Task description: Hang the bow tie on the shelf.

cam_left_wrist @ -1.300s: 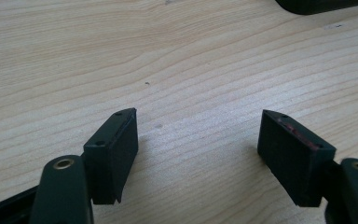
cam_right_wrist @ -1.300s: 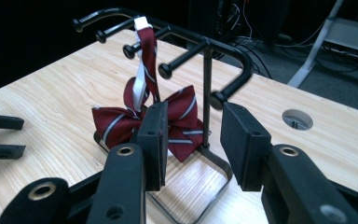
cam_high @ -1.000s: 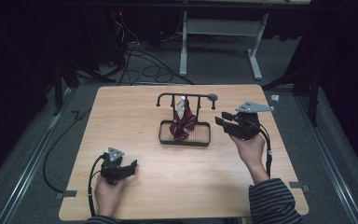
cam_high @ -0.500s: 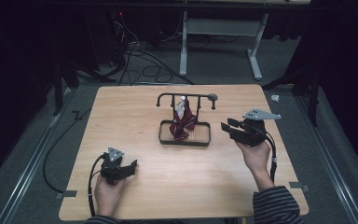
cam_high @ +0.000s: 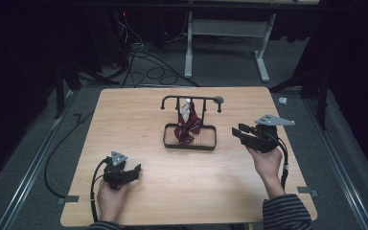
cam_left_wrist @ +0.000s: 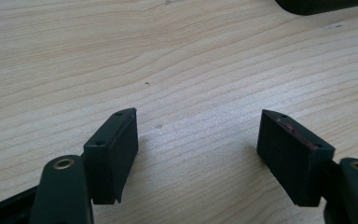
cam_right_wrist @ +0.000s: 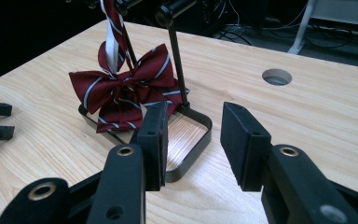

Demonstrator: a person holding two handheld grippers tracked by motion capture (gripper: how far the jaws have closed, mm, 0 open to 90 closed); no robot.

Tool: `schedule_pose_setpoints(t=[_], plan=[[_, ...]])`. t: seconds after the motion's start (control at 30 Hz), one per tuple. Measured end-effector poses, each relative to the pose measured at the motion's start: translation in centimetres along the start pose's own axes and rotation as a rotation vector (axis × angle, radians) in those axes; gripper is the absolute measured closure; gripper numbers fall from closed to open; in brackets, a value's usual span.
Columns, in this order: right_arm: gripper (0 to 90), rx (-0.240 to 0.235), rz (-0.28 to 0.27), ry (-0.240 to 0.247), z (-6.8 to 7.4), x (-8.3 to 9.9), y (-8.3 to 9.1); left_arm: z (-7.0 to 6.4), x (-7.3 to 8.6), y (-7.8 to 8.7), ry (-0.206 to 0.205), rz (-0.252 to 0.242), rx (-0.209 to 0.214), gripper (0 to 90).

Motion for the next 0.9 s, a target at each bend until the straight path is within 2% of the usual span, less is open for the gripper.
schedule_pose_setpoints(t=[0.5,0.9], plan=[[63.1,0.01,-0.001,-0.044,-0.7,1.9,0.9,0.0,0.0,0.0,0.0,0.0,0.0,29.4],[63.2,0.003,-0.001,-0.077,-0.7,3.3,1.0,0.0,0.0,0.0,-0.001,-0.001,-0.002,29.3]])
Point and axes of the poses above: each handheld gripper's, and its own axes: y roughly backward along the jaws, x roughly out of its underside, z roughly to its left, the point moved 2 cm from there along -y, roughly forward along the jaws, and after that the axes turned 1 degree about -z, right-handed, at the moved point
